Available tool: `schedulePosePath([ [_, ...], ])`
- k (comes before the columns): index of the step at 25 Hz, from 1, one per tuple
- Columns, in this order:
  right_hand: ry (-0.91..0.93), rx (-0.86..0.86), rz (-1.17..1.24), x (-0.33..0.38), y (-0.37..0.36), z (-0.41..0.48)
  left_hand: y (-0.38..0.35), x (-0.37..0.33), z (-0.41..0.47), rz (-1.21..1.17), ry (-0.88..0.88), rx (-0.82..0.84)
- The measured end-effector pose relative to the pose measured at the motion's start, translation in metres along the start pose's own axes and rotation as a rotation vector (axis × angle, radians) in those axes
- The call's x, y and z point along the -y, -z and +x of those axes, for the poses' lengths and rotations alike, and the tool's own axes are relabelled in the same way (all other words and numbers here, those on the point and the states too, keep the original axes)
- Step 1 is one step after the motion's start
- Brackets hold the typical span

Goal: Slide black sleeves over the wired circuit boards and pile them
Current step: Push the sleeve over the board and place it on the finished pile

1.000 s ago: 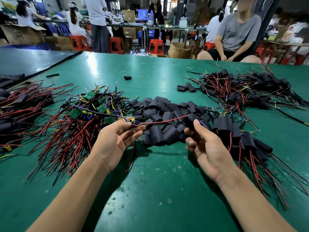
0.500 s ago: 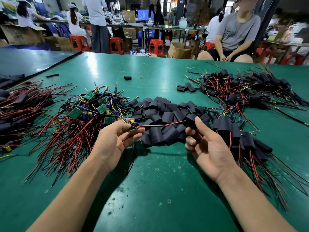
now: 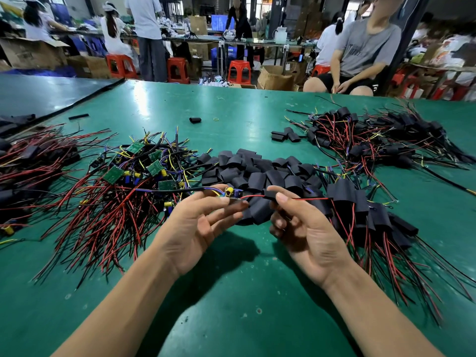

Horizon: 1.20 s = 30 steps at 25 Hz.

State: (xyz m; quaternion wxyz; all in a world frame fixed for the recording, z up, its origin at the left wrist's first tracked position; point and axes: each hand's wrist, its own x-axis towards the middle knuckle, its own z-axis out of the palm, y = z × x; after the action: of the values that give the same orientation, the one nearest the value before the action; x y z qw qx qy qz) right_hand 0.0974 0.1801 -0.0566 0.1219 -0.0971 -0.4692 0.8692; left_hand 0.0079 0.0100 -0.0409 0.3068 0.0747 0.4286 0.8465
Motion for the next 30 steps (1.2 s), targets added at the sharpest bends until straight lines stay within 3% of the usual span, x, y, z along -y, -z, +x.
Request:
schedulePosePath([
  [8,0.088,0.085,-0.130,-0.006,-0.005,0.000,-0.004,0.008,-0.002,0.143,-0.002,0.041],
  [15,0.101,0.128,-0.103,-0.003,-0.006,-0.003,0.000,0.008,-0.002,0.225,-0.015,0.044],
  [30,0.022,-0.015,-0.058,0.002,-0.013,-0.005,-0.006,0.001,-0.005,0.313,0.046,0.008],
])
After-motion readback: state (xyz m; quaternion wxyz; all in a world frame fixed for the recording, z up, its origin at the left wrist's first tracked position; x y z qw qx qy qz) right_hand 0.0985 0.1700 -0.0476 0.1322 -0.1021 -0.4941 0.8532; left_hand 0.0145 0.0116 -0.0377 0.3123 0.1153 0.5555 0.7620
